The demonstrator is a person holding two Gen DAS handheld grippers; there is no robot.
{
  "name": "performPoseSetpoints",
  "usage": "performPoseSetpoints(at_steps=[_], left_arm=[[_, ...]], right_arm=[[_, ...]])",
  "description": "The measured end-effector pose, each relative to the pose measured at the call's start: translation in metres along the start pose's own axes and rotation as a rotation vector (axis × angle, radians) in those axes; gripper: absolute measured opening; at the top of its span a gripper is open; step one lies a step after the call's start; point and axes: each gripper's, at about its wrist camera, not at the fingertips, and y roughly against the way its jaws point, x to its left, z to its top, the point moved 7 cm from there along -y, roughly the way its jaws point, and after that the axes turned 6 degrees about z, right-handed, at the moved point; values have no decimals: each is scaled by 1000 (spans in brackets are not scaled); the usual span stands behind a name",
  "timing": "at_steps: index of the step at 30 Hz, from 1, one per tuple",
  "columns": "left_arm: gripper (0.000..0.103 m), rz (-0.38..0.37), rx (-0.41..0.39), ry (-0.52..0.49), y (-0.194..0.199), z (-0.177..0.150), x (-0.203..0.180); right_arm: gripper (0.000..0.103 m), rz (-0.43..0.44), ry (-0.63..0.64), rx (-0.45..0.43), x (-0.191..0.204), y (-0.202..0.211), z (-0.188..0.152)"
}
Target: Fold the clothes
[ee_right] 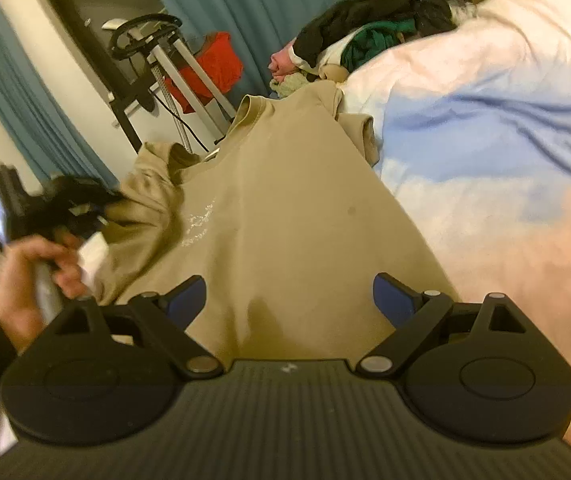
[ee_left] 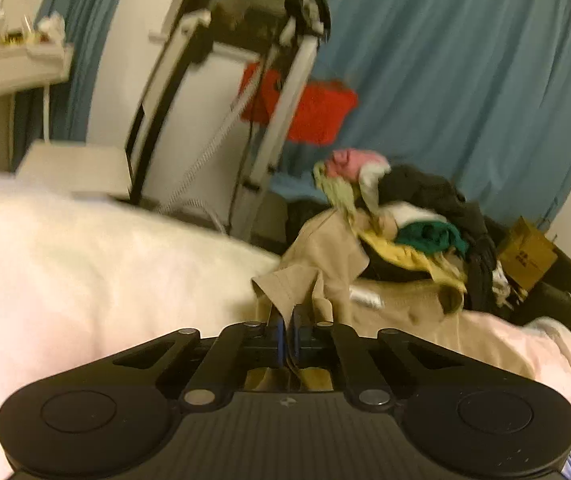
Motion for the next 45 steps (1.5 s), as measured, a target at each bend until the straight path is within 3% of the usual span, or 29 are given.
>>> performPoseSetpoints(at_steps=[4, 8, 12, 13, 16, 17, 24, 30, 31, 33, 34, 35, 40, 45], left_arm=[[4, 101, -57, -27, 18, 49, 37], [5, 324, -100, -49, 23, 90, 96], [16, 446, -5, 66, 14, 84, 160], [21, 439, 13, 107, 17, 77, 173], [53, 411, 41, 211, 35, 52, 203], [56, 389, 58, 252, 43, 42, 210], [62, 121, 171, 605, 88, -26, 227], [66, 57, 166, 664, 60, -43, 192], [66, 68, 158, 668, 55, -43, 188], [46, 132, 141, 646, 49, -39, 186], [14, 165, 133, 636, 48, -39, 186], [6, 180, 136, 637, 48, -38, 187], [5, 260, 109, 575, 71, -21, 204], [11, 362, 132, 326, 61, -17, 200]], right_arm=[[92, -20, 39, -1, 1, -1, 0], [92, -31, 65, 6, 2, -4, -1], [92, -40, 75, 6, 3, -6, -1], [92, -42, 77, 6, 3, -6, -1], [92, -41, 77, 6, 3, -6, -1], [92, -41, 75, 6, 3, -6, -1], [92, -29, 73, 11, 10, -4, -3], [92, -26, 100, 27, 16, -4, -7], [92, -25, 101, 27, 16, -5, -7], [92, -27, 104, 27, 16, -6, -7], [92, -29, 107, 27, 16, -7, -7], [92, -31, 109, 26, 16, -7, -7], [92, -30, 111, 13, 14, -7, -4], [92, -29, 110, -5, 13, -3, -1]])
